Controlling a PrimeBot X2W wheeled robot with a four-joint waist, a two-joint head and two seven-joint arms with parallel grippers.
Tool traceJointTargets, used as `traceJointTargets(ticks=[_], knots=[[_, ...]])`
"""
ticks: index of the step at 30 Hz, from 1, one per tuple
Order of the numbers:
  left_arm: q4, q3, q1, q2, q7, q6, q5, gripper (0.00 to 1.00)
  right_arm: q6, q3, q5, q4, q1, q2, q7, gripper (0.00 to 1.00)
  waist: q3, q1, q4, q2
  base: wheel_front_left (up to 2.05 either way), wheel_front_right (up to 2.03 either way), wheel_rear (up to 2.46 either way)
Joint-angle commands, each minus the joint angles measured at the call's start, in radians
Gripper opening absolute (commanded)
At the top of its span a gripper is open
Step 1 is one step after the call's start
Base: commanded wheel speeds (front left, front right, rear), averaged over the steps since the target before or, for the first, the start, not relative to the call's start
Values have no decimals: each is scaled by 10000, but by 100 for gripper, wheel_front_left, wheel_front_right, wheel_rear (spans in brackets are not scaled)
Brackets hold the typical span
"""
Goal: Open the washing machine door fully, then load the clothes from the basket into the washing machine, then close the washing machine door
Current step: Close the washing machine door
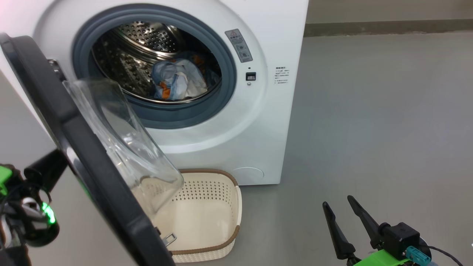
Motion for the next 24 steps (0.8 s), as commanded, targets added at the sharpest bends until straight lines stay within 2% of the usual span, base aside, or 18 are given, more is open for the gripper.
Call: traceJointTargets(ticks=[1, 7, 17, 24], knots=[[-183, 96, -670, 158, -136, -235, -280, 0, 16, 281, -54, -276, -349, -83, -49, 100, 68, 0, -112, 0, 0, 0, 0], [880, -122, -1114, 91, -1116, -890, -689, 0, 16, 328, -37, -223, -419, -157, -49, 100, 108, 0, -365, 0, 0, 0, 0], [2733, -1439, -1758, 80, -2705, -2048, -1884, 0, 16, 522, -22, -158, -455, -294, -49, 100, 23, 0, -802, 0, 0, 0, 0], [3957, -2051, -2157, 79, -4232, -3236, -2192, 0, 16, 560, -33, -151, -381, -415, -49, 100, -15, 0, -1024, 0, 0, 0, 0]])
